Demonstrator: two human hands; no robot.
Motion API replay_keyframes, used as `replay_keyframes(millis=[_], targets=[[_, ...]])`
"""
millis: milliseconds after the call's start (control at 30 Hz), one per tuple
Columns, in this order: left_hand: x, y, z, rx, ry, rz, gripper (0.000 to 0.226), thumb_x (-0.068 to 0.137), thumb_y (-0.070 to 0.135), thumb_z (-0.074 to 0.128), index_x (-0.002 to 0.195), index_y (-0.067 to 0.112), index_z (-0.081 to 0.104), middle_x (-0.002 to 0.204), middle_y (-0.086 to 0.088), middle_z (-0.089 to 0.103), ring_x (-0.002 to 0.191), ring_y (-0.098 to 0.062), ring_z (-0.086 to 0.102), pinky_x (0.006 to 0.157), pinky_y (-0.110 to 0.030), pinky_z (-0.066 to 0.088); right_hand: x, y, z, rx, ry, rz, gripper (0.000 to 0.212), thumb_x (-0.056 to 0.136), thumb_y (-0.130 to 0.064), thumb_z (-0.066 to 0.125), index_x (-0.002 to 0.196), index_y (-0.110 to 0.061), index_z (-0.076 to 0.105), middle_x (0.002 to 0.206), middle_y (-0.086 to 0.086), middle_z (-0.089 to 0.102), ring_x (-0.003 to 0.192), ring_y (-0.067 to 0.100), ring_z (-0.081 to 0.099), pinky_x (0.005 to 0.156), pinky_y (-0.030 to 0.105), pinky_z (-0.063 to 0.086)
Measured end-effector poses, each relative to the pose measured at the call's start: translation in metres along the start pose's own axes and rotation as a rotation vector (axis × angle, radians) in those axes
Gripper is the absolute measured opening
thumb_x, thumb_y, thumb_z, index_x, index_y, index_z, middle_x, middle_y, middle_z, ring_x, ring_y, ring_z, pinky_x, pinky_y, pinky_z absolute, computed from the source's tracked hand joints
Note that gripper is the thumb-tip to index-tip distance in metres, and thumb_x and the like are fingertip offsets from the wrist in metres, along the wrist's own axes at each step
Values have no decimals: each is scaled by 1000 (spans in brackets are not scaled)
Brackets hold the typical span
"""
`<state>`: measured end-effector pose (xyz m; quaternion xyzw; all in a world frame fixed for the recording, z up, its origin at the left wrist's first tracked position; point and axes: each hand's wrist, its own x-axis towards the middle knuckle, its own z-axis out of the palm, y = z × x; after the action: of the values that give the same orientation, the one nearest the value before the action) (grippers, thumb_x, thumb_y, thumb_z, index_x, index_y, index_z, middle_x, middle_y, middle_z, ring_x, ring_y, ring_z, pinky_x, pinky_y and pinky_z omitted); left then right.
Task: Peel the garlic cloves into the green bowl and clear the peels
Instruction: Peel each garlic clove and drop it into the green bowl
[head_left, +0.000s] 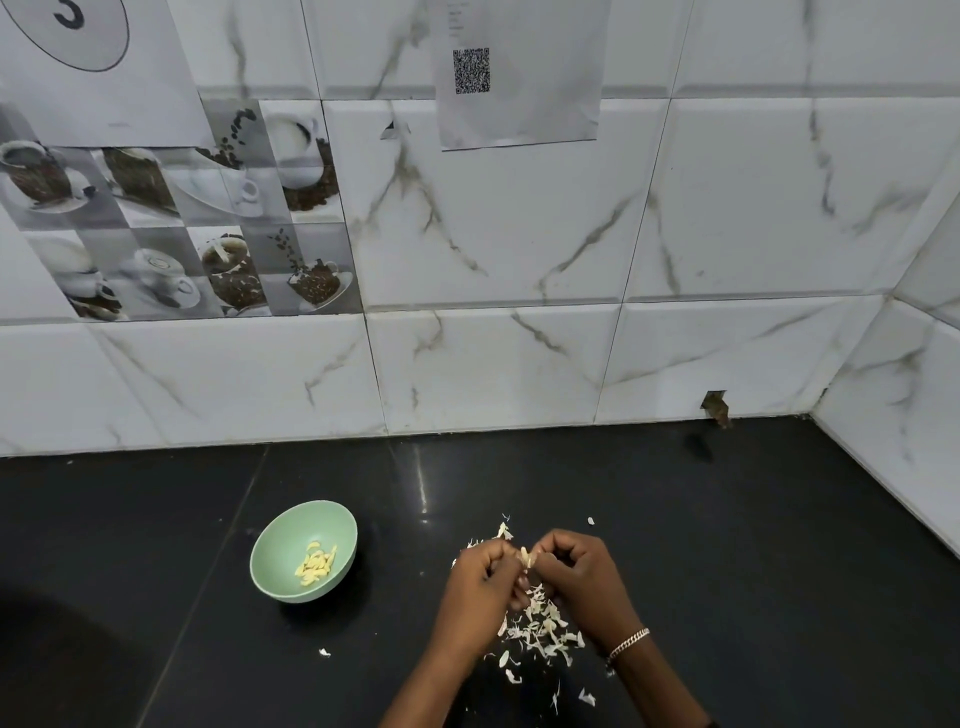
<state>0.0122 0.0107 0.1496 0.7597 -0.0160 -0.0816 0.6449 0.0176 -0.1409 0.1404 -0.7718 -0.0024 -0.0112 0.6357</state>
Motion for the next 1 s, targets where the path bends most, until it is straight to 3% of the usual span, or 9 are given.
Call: replay_keyframes(millis=[100, 233, 367, 533, 667, 833, 900, 1000], targets=[[0, 1, -3, -22, 15, 24, 11, 96, 8, 59, 91, 11, 68, 75, -16, 69, 62, -15, 64, 62, -28, 54, -1, -1, 0, -36, 8, -8, 31, 68, -37, 64, 66, -7, 63, 55, 6, 54, 53, 13, 43, 53, 30, 35], [5, -3, -8, 8, -55, 120, 32, 93, 0, 60, 107, 27, 71, 80, -5, 72, 73, -24, 71, 75, -39, 61, -2, 1, 1, -74, 26, -5, 30, 67, -37, 63, 61, -8, 60, 53, -2, 54, 51, 11, 42, 52, 28, 35], [5, -4, -6, -43, -16, 137, 17, 92, 2, 67, 95, 16, 76, 80, -7, 76, 74, -26, 74, 75, -38, 62, -2, -2, 2, -40, 15, 9, 38, 68, -38, 65, 66, -1, 61, 56, 15, 60, 50, 15, 43, 49, 27, 35], [5, -10, -4, -237, 27, 66, 9, 92, -1, 68, 98, 4, 73, 83, -15, 77, 80, -35, 75, 78, -35, 61, 0, 2, 1, 6, 31, 59, 23, 78, -24, 60, 69, -3, 64, 53, 4, 56, 51, 17, 46, 46, 24, 35], [8, -17, -7, -311, 76, 22, 11, 93, 1, 66, 101, 3, 72, 86, -15, 77, 85, -31, 76, 80, -33, 60, 0, 12, 0, 12, 50, 97, 25, 87, -17, 56, 70, 1, 59, 54, 4, 53, 50, 17, 44, 45, 24, 36], [14, -29, -14, -356, 111, -28, 14, 96, -1, 61, 101, 1, 74, 88, -17, 77, 85, -32, 76, 71, -24, 59, 10, 30, -2, -17, 42, 211, 34, 98, -7, 42, 73, 5, 62, 58, 8, 57, 51, 21, 49, 46, 28, 39], [16, -35, -16, -368, 138, -53, 13, 95, -1, 62, 100, 2, 74, 87, -18, 77, 84, -31, 76, 70, -23, 58, 16, 38, -1, -109, 11, 246, 35, 99, -12, 47, 70, -1, 64, 58, 6, 61, 49, 18, 54, 46, 29, 43], [24, -47, -18, -360, 166, -112, 12, 92, -1, 67, 98, 3, 75, 87, -17, 77, 83, -30, 77, 69, -23, 57, 25, 52, -2, -315, -34, 229, 24, 87, -18, 73, 67, -10, 64, 55, 2, 65, 45, 10, 60, 46, 22, 45]])
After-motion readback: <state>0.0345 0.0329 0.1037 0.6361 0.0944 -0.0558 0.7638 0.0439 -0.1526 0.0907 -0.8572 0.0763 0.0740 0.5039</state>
